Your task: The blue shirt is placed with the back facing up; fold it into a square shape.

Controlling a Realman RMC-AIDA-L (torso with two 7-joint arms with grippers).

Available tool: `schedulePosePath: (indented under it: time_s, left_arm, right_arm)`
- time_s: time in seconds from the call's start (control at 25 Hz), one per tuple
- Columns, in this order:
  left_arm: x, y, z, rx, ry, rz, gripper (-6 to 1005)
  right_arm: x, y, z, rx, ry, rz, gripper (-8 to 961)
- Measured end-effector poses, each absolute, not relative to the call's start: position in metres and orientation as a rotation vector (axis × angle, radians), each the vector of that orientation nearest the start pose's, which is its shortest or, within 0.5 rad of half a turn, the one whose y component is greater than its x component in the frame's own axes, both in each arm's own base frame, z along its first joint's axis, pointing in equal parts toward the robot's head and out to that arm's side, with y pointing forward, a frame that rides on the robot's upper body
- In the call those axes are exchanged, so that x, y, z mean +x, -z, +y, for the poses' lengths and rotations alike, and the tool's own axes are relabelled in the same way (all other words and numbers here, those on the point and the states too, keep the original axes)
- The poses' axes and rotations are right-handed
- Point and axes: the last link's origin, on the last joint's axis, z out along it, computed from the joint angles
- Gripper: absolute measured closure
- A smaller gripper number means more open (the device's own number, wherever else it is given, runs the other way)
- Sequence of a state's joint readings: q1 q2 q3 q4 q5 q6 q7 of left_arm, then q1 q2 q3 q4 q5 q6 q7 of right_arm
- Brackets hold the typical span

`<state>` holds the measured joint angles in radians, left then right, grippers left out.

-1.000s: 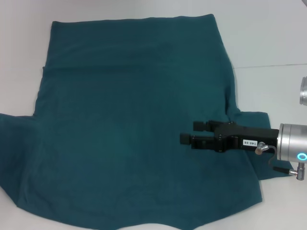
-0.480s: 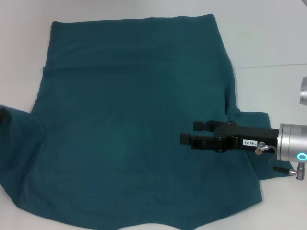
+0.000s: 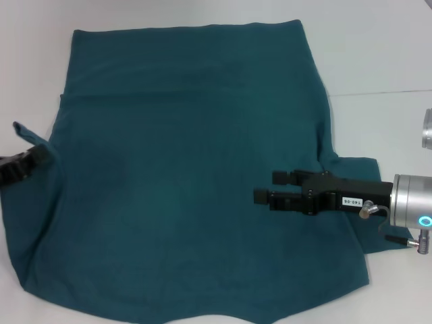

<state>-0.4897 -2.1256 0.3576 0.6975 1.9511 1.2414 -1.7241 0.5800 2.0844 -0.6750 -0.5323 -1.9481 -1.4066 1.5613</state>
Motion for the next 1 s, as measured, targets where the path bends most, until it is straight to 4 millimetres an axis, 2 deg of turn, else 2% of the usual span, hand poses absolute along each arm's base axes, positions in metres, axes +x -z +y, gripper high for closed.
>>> schedulePosePath:
  time_s: [0.24,0.52,1.0]
  left_arm:
    - [-0.308,-0.035,0.358,-1.994,0.917,-1.225,997]
    - [-0.299,-0.029,0.360,-2.020,0.941,-1.223,997]
    - [-0.300,-0.038,0.362,-2.023,0.929,-1.191,998]
  right_arm:
    - [0.261,0.020,0.348,-2.576,-0.776,0.986,57]
    - [0.264,0.019,0.346,-2.573,-0.770,0.992,56]
    - [0.265,0.018,0.345,-2.568,-0.773,0.997,56]
